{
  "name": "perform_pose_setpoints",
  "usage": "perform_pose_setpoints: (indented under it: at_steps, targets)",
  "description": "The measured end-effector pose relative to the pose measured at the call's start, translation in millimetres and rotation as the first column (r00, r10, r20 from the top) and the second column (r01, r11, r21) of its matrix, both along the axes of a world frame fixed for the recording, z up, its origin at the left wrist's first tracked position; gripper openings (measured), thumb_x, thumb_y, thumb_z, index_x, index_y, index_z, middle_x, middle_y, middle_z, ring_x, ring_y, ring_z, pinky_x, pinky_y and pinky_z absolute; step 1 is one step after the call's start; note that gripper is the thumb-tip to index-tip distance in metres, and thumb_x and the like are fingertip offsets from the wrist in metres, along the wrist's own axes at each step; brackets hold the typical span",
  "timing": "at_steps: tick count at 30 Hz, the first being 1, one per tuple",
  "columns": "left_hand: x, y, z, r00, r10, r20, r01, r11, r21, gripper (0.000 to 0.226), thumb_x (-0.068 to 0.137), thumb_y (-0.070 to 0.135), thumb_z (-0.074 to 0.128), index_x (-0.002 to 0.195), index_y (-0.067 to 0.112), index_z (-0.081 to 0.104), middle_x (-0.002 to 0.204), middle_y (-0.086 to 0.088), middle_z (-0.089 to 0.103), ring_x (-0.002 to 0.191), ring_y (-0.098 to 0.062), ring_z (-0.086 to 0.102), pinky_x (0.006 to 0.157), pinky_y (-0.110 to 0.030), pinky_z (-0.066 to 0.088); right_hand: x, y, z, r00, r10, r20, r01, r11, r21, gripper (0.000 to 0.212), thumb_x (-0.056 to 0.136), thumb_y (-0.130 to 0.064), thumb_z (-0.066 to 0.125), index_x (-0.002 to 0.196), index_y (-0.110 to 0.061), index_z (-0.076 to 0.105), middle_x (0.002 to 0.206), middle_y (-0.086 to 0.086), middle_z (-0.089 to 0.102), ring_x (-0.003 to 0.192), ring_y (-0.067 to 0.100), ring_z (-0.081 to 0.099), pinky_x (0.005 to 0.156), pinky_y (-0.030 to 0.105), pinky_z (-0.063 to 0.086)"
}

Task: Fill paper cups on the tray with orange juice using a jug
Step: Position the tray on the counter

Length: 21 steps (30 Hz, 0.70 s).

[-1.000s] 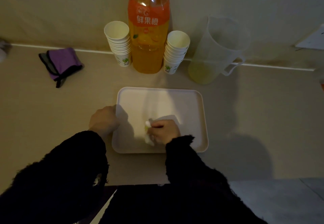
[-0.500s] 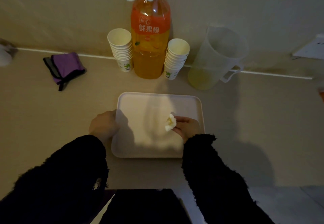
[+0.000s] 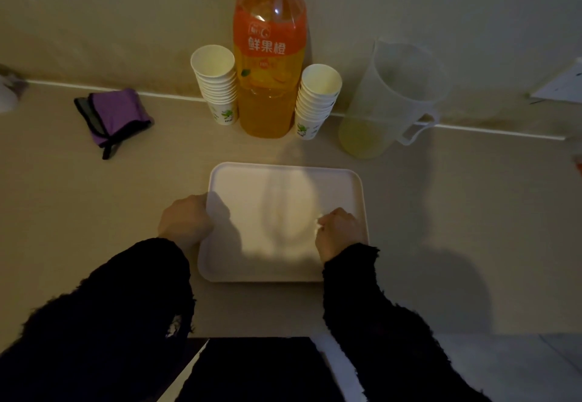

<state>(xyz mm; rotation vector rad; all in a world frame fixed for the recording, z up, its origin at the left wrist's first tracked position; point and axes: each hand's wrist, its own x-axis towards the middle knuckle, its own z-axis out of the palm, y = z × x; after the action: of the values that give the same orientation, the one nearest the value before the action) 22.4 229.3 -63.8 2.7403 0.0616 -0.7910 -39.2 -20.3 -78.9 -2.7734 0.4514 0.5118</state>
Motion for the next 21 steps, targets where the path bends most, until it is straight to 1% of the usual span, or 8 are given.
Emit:
perform_pose_setpoints:
  at_steps: [4, 7, 9, 11, 13, 15, 18, 21]
  targets:
    - [2.0, -0.7, -1.1, 1.000, -0.005, -0.002, 0.005, 1.000, 0.006, 0.024, 0.084, 0.026, 0.053, 0.107, 0.019, 0.058, 0.093, -0.008, 0.064, 0.081, -0.030, 0.064, 0.076, -0.033, 0.052, -6.2, 43.2, -6.0, 0.995, 0.102, 0.001, -0.102, 0.993, 0.068, 0.029, 0.088, -0.007, 0.052, 0.114, -0.003, 0.066, 0.129, 0.014, 0.056, 0.121, 0.030, 0.052, 0.106, 0.029, 0.036]
    - [2.8, 0.9, -1.9, 1.000, 0.017, -0.005, -0.017, 1.000, -0.018, 0.020, 0.086, 0.031, 0.054, 0.102, 0.019, 0.056, 0.093, -0.007, 0.062, 0.085, -0.030, 0.065, 0.076, -0.031, 0.051, -2.2, 65.2, -8.6, 0.989, 0.147, -0.021, -0.143, 0.981, 0.131, 0.027, 0.088, -0.013, 0.057, 0.110, -0.007, 0.071, 0.121, 0.015, 0.063, 0.116, 0.031, 0.055, 0.106, 0.031, 0.038]
    - [4.0, 2.1, -1.6, 0.999, 0.035, -0.024, -0.036, 0.999, -0.035, 0.021, 0.086, 0.037, 0.056, 0.101, 0.022, 0.056, 0.094, -0.006, 0.064, 0.084, -0.029, 0.065, 0.077, -0.032, 0.052, 5.9, 64.1, -6.3, 0.997, 0.021, -0.070, 0.003, 0.943, 0.332, 0.024, 0.089, -0.014, 0.061, 0.111, -0.009, 0.071, 0.119, 0.009, 0.066, 0.114, 0.025, 0.058, 0.095, 0.020, 0.040]
    - [5.2, 3.9, -1.0, 0.998, 0.050, -0.039, -0.052, 0.997, -0.063, 0.018, 0.086, 0.041, 0.056, 0.096, 0.026, 0.056, 0.094, -0.005, 0.065, 0.081, -0.028, 0.065, 0.078, -0.035, 0.055, 21.3, 46.0, 1.9, 0.978, -0.201, -0.055, 0.205, 0.884, 0.420, 0.020, 0.089, -0.014, 0.063, 0.105, -0.008, 0.073, 0.115, 0.006, 0.069, 0.110, 0.021, 0.061, 0.085, 0.013, 0.039]
    - [5.5, 6.1, -1.6, 0.997, 0.058, -0.050, -0.062, 0.995, -0.081, 0.017, 0.085, 0.041, 0.056, 0.094, 0.025, 0.056, 0.092, -0.005, 0.065, 0.080, -0.028, 0.065, 0.078, -0.037, 0.056, 39.1, 17.9, 9.4, 0.933, -0.360, -0.022, 0.339, 0.854, 0.394, 0.022, 0.091, -0.014, 0.059, 0.108, -0.007, 0.071, 0.116, 0.008, 0.068, 0.110, 0.022, 0.061, 0.082, 0.015, 0.039]
    - [5.6, 6.8, -2.9, 0.996, 0.073, -0.044, -0.077, 0.992, -0.097, 0.017, 0.085, 0.039, 0.057, 0.093, 0.024, 0.058, 0.089, -0.005, 0.066, 0.077, -0.027, 0.065, 0.075, -0.037, 0.056, 54.5, -5.3, 12.7, 0.920, -0.389, -0.039, 0.378, 0.860, 0.343, 0.028, 0.093, -0.010, 0.054, 0.118, -0.003, 0.065, 0.125, 0.013, 0.062, 0.115, 0.027, 0.057, 0.093, 0.023, 0.040]
    - [6.0, 6.5, -3.2, 0.996, 0.084, -0.039, -0.088, 0.991, -0.100, 0.013, 0.084, 0.032, 0.056, 0.093, 0.023, 0.058, 0.091, -0.007, 0.067, 0.079, -0.029, 0.066, 0.075, -0.036, 0.056, 68.0, -4.9, 10.2, 0.948, -0.308, -0.079, 0.318, 0.912, 0.260, 0.033, 0.091, -0.007, 0.053, 0.123, -0.002, 0.058, 0.127, 0.014, 0.058, 0.118, 0.030, 0.053, 0.099, 0.032, 0.043]
    - [6.0, 7.1, -4.7, 0.997, 0.075, -0.031, -0.077, 0.992, -0.097, 0.013, 0.083, 0.029, 0.056, 0.095, 0.023, 0.057, 0.096, -0.009, 0.067, 0.085, -0.031, 0.066, 0.079, -0.037, 0.055, 74.6, 26.7, 4.0, 0.976, -0.210, -0.062, 0.218, 0.953, 0.209, 0.036, 0.091, -0.006, 0.055, 0.126, 0.002, 0.051, 0.133, 0.015, 0.050, 0.123, 0.029, 0.049, 0.103, 0.031, 0.039]
